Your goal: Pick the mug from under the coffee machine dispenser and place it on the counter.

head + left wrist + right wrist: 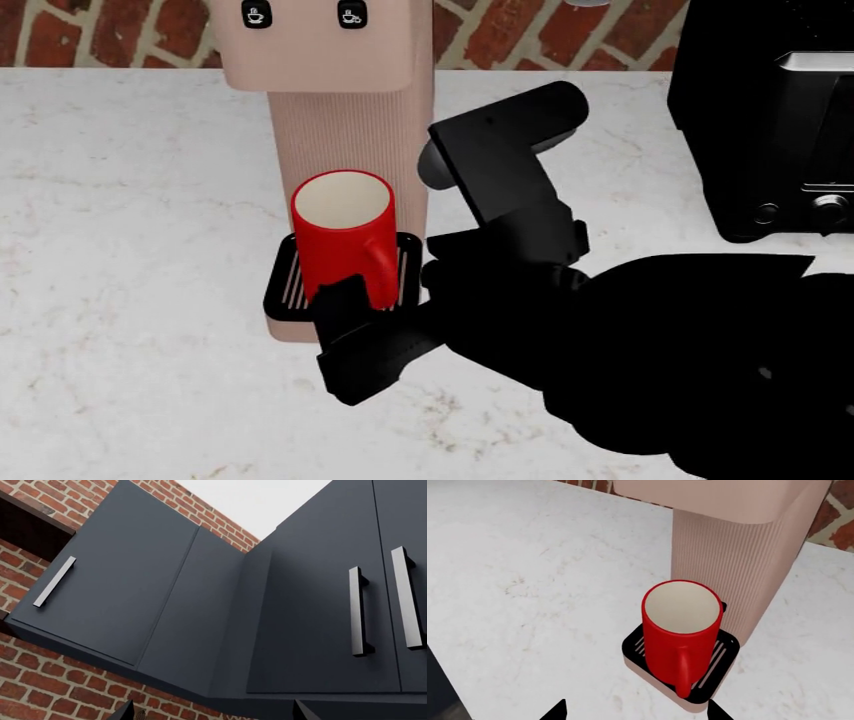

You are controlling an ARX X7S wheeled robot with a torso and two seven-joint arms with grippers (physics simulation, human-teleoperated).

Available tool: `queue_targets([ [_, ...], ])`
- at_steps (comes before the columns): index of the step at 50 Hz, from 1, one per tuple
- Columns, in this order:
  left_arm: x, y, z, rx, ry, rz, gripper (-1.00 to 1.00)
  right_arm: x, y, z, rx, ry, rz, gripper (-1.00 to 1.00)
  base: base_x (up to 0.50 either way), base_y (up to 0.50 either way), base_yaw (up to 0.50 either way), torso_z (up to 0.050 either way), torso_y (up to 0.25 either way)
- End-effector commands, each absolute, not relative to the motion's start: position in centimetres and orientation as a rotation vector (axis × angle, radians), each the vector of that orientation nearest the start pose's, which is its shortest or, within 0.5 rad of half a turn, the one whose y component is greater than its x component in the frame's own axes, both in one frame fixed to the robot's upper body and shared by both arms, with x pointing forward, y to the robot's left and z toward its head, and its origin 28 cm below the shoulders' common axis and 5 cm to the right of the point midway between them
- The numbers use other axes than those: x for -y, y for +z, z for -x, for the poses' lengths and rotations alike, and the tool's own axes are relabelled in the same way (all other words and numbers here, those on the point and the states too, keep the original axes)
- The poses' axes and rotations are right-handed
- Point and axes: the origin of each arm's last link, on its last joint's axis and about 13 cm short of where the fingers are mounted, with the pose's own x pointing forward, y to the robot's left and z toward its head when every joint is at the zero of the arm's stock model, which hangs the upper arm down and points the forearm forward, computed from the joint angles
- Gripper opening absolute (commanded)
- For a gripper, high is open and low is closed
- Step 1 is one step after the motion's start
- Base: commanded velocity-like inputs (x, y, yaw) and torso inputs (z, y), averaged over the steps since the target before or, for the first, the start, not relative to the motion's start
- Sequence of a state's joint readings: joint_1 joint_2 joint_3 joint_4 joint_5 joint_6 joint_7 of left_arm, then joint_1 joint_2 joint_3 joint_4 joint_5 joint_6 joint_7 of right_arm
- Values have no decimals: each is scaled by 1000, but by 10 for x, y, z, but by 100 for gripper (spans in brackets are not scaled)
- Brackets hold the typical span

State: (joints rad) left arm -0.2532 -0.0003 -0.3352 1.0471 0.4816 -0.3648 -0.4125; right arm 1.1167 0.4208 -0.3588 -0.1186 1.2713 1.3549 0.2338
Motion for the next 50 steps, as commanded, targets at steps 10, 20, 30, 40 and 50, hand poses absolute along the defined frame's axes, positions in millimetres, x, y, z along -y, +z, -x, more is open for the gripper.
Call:
queue_targets([
  [10, -273, 230, -149, 938, 1083, -238, 100, 91, 240, -326, -437, 620, 105, 100, 0, 0, 0, 0, 0],
  [20, -273, 230, -148, 942, 1084, -234, 100, 90, 232, -333, -456, 600, 121, 100, 0, 0, 0, 0, 0],
  [30, -272, 230, -148, 943, 1083, -235, 100, 88, 225, -340, -465, 595, 131, 100, 0, 0, 0, 0, 0],
  [40, -272, 230, -148, 947, 1083, -234, 100, 84, 218, -341, -484, 612, 136, 100, 0, 0, 0, 0, 0],
  [50, -272, 231, -148, 949, 1080, -237, 100, 79, 216, -345, -490, 619, 146, 100, 0, 0, 0, 0, 0],
])
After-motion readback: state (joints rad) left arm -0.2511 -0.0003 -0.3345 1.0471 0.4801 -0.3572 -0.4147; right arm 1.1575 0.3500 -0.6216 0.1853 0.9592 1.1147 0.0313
